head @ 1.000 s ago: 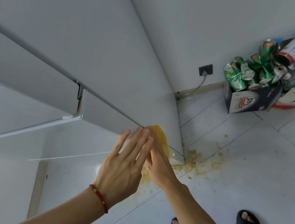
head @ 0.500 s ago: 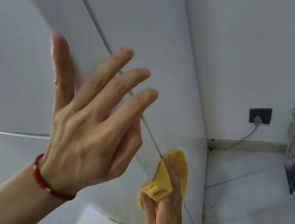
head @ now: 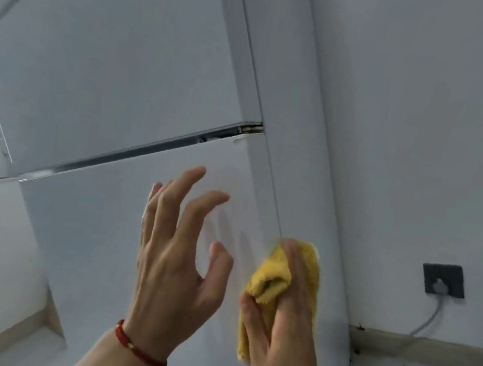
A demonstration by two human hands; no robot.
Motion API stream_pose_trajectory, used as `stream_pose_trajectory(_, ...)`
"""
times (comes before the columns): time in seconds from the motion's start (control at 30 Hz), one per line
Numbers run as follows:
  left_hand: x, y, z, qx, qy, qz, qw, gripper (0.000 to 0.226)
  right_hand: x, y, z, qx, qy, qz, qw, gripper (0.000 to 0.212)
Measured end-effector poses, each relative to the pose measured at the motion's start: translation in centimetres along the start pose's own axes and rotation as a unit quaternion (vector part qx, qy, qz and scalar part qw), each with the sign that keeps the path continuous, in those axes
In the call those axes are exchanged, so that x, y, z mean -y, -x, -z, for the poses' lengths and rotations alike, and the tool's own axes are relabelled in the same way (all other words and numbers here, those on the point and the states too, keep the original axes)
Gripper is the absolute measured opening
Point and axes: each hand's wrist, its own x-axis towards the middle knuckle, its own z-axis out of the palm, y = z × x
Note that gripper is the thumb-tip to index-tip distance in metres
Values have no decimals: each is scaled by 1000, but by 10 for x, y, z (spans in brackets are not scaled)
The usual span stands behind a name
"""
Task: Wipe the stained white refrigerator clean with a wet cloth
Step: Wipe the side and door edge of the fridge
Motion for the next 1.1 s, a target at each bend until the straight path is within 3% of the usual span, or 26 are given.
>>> stream_pose_trajectory(0.17,-2,16,7,-43,51,101,993,60,53,-99,-1,45,-27,16,998,78)
stream_pose_trajectory(0.27,-8,47,2,-35,59,144,987,63,41,-94,1,56,-31,11,998,78)
stream_pose_trajectory(0.37,-10,66,-15,27,67,125,990,66,4,-24,8,68,-69,-26,995,75)
stream_pose_trajectory(0.43,-9,74,-28,56,45,105,992,67,-27,49,12,82,-78,-100,988,76)
stream_pose_trajectory(0.57,-20,98,-41,43,1,54,998,56,-86,194,25,123,-62,-286,948,73)
stream_pose_trajectory(0.67,-19,118,-48,70,-13,23,997,53,-96,229,36,140,-51,-348,926,69)
stream_pose_trajectory(0.83,-20,133,-54,69,-28,31,997,62,-55,163,27,109,-49,-235,965,68)
stream_pose_trajectory(0.97,-27,136,-61,59,-36,-39,997,59,-49,114,18,94,-33,-123,987,64)
stream_pose_trajectory(1.1,-26,155,-67,88,-64,-69,992,56,-85,177,15,76,-34,-146,986,65)
